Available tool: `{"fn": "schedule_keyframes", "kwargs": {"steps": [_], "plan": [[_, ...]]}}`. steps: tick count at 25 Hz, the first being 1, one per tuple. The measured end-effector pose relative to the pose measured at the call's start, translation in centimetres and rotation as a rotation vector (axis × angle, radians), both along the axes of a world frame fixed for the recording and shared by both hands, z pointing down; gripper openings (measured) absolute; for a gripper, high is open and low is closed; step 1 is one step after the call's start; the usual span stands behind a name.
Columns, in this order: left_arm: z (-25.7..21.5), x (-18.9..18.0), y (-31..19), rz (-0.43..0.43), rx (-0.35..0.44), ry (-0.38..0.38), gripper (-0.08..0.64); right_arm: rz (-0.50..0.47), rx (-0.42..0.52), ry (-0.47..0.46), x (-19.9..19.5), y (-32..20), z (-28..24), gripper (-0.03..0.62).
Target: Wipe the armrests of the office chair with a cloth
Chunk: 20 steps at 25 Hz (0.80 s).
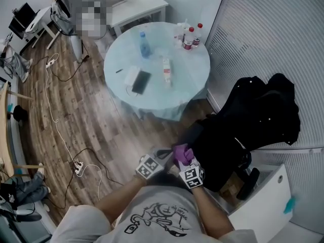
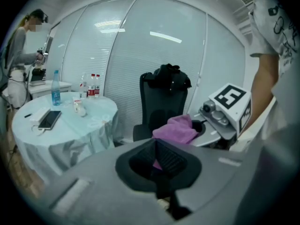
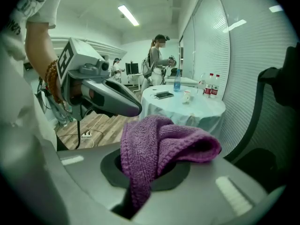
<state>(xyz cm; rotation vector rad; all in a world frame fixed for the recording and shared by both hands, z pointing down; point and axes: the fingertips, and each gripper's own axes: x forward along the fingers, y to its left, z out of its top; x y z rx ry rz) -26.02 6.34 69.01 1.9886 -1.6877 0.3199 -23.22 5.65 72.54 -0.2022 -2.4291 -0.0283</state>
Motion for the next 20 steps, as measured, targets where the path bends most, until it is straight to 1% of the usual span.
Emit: {"fn": "schedule_keyframes", "kwargs": {"steps": [3, 5, 13, 17, 20], "plan": [[1.9, 0.1, 0.4, 0.007, -0.051, 0.008, 0.000, -0.032, 0.004, 0.065, 0.2, 0.4, 2.4, 0.029], [2.7, 0.1, 0.4, 0.011, -0.070, 0.010, 0.000, -0.041, 0.000, 0.086, 0.1, 0.5, 3.4, 0.029], [4.0, 0.3, 0.0, 0.048, -0.088, 0.014, 0.000, -0.068, -0.006, 0.146, -0.1, -0.1, 5.2, 0.029], [3.8, 0.1, -0.6, 0.057, -0.084, 0.013, 0.000, -0.060, 0.007, 0.154, -0.4, -1.7, 5.4, 0.031], [3.8, 0.2, -1.1, 0.073, -0.083, 0.016, 0.000, -0.039, 0.024, 0.157, -0.9, -3.9, 5.7, 0.029]]}}
